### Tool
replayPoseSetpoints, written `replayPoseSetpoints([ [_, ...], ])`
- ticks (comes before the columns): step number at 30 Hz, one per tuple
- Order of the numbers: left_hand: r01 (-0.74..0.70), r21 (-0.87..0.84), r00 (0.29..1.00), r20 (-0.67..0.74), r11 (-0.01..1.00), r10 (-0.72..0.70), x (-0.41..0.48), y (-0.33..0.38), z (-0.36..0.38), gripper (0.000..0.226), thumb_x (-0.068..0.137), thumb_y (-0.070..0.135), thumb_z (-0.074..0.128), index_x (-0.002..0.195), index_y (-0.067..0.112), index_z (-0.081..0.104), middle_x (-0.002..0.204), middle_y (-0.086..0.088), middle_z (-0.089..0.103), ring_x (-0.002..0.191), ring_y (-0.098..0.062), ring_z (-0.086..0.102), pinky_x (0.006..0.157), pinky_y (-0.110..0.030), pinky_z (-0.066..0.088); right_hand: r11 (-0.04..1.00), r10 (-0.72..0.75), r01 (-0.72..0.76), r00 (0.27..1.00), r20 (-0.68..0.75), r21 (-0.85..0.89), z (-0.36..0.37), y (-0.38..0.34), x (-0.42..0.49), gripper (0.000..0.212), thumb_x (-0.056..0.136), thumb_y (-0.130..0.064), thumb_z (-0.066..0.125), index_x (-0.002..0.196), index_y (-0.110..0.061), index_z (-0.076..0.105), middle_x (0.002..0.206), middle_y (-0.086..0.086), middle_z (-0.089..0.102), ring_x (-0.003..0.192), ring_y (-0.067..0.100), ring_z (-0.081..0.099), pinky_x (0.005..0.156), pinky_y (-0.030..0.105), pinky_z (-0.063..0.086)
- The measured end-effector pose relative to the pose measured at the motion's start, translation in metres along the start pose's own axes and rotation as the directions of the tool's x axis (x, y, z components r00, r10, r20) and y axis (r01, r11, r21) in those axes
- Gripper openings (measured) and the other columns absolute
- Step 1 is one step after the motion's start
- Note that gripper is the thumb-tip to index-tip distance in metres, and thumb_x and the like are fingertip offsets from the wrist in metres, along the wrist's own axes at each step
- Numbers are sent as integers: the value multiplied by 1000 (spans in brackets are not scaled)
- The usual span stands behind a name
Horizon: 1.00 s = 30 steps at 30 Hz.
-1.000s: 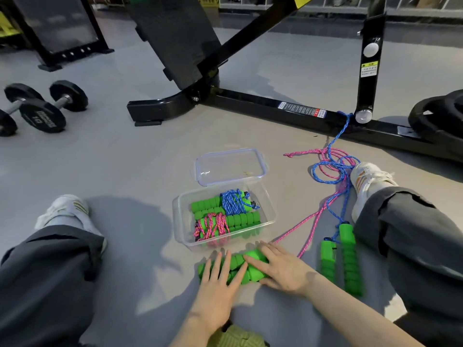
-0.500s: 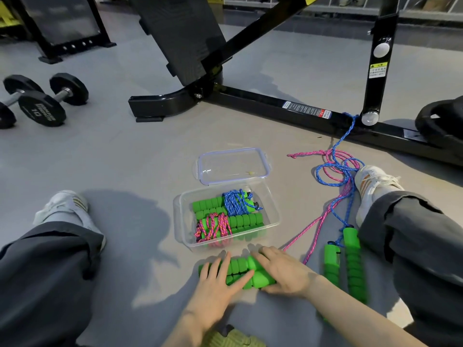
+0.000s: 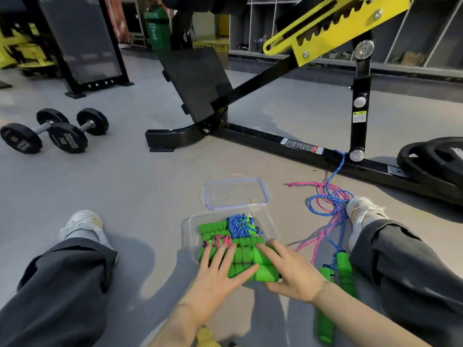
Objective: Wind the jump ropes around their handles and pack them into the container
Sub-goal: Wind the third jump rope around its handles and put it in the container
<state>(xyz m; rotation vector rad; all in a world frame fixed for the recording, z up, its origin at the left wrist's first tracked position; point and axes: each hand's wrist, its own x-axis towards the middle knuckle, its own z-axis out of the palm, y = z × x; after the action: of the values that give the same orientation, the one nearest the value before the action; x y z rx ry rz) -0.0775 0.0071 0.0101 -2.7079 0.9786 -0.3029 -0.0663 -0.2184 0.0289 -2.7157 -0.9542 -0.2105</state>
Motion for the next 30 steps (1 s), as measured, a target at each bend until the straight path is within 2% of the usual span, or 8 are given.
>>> replayPoseSetpoints([
  [4,2,106,979,-202,994,19,3,-29,-20,148,36,16,89,154,28,-1,136,-26,35,118,-40,40,95,-60,27,999,50,-50,999,-13,4,-28,-9,21,75,76,-38,57,139,-32,19,125,4,44,90,24,59,68,28,46],
  [9,101,233,946,-323,967,-22,2,-73,-46,134,36,3,85,147,33,16,132,-26,37,117,-41,40,96,-60,25,927,233,-233,972,36,293,-57,-23,45,89,75,-23,60,145,-40,8,131,-4,42,108,17,52,93,30,43],
  [11,184,257,916,-395,949,-70,-1,-96,-55,125,43,-6,76,146,32,17,131,-27,37,116,-41,40,96,-61,26,906,295,-307,952,85,292,-70,-20,54,84,80,-16,60,146,-37,13,115,0,53,99,16,52,86,21,39],
  [15,298,272,855,-503,915,-129,-14,-134,-72,94,65,-10,42,147,29,21,131,-30,38,114,-43,41,93,-62,34,896,444,-443,896,-5,-36,-110,1,76,31,89,-14,48,117,-20,61,104,12,66,100,32,59,77,34,44],
  [20,419,263,778,-598,869,-194,-30,-169,-87,78,72,-11,27,140,26,38,130,-33,39,112,-45,44,91,-65,35,769,478,-565,819,-318,-298,-179,34,99,20,88,-12,46,94,-9,65,79,13,60,97,34,51,71,35,32],
  [24,548,198,690,-657,813,-305,-44,-187,-90,105,52,-23,53,142,26,33,129,-35,37,112,-48,41,92,-68,27,735,644,-677,687,-336,25,-210,51,108,24,93,-13,43,94,-3,64,85,19,62,78,35,56,63,32,38],
  [27,579,157,658,-669,800,-345,-44,-182,-92,114,44,-24,59,143,27,32,130,-35,36,112,-48,40,93,-68,28,669,740,-641,624,-253,376,-217,50,116,26,96,-14,41,97,3,62,88,20,62,76,39,64,74,43,53],
  [30,557,144,662,-671,818,-333,-33,-169,-91,121,44,-27,54,146,30,25,131,-34,37,114,-48,40,96,-67,25,736,669,-548,679,-301,398,-231,34,131,29,97,-18,37,100,-1,60,99,18,64,88,38,62,83,48,50],
])
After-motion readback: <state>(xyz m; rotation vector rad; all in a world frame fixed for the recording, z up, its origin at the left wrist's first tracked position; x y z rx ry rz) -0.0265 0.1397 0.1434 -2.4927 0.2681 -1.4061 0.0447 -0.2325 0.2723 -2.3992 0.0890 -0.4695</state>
